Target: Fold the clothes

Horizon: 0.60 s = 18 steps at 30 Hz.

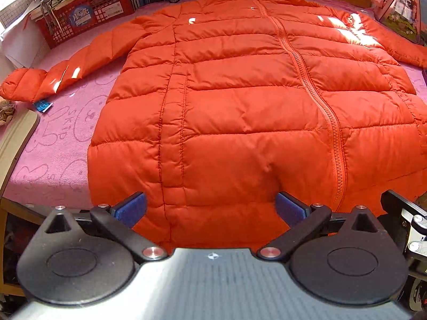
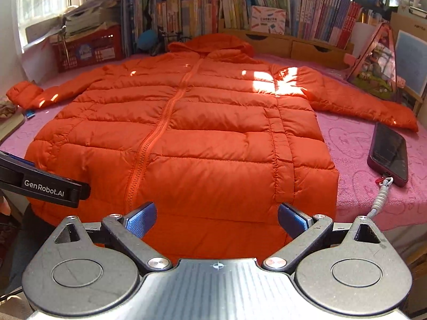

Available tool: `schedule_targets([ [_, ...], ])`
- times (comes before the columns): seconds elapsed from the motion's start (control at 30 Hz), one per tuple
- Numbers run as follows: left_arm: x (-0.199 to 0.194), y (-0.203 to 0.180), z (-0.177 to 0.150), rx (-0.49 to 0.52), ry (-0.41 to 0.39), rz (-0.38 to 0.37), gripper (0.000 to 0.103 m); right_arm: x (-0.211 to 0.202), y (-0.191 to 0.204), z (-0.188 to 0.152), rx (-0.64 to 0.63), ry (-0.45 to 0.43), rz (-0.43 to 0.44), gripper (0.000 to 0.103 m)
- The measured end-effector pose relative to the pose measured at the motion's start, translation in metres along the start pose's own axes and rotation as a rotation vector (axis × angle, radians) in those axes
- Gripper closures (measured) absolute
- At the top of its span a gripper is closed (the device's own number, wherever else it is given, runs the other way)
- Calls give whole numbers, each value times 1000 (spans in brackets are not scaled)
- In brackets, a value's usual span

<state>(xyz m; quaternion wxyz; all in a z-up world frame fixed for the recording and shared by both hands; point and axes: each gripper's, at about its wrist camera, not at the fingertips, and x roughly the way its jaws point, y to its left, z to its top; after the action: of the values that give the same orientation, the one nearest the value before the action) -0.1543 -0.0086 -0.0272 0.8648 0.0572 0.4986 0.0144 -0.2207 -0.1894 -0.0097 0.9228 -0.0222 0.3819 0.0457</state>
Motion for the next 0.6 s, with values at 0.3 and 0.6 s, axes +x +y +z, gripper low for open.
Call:
schedule_targets([
  [0.3,4,-7,-12,12,62,-25,0,1,6,-22,-5,73,5,5],
  [0.6,-48,1,43,157,-153,44,0,-28,-7,35,-64,31,125,5],
])
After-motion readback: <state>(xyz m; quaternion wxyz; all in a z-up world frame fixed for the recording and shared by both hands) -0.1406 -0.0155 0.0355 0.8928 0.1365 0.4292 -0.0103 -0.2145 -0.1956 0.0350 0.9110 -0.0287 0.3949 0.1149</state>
